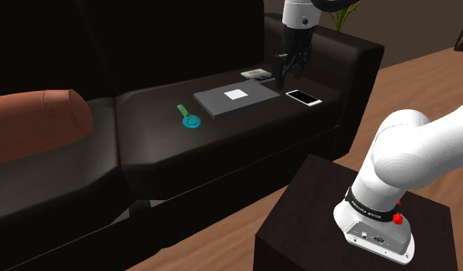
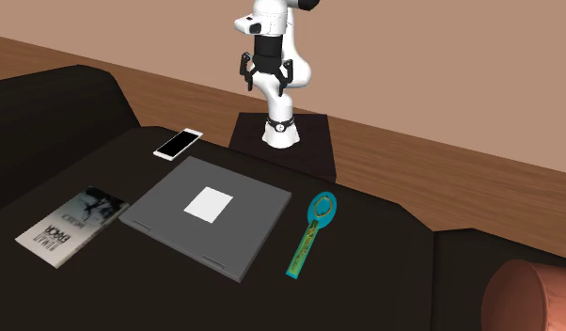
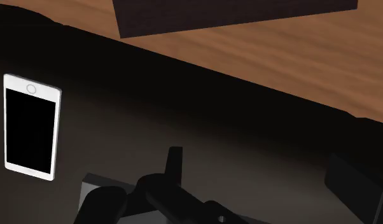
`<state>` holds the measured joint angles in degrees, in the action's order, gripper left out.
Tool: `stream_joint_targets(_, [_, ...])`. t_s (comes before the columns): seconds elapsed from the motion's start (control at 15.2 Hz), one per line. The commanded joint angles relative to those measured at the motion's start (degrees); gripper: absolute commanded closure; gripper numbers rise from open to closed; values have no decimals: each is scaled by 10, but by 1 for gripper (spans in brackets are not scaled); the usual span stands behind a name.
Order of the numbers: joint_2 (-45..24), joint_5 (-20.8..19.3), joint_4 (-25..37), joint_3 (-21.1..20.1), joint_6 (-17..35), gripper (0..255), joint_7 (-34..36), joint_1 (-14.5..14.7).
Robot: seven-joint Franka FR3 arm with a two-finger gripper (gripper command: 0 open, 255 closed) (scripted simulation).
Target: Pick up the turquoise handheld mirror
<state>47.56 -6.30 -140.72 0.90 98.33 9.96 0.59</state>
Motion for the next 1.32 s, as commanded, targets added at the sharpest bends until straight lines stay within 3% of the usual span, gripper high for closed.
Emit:
stream_joint_targets(0.0, [0, 0, 0, 0, 0, 0, 0, 0])
stream_joint_targets(0.66, [-231, 38, 113, -41, 95, 0, 90, 7])
stream_joint_targets(1.25, [-442, 49, 278, -64, 124, 0, 159, 12])
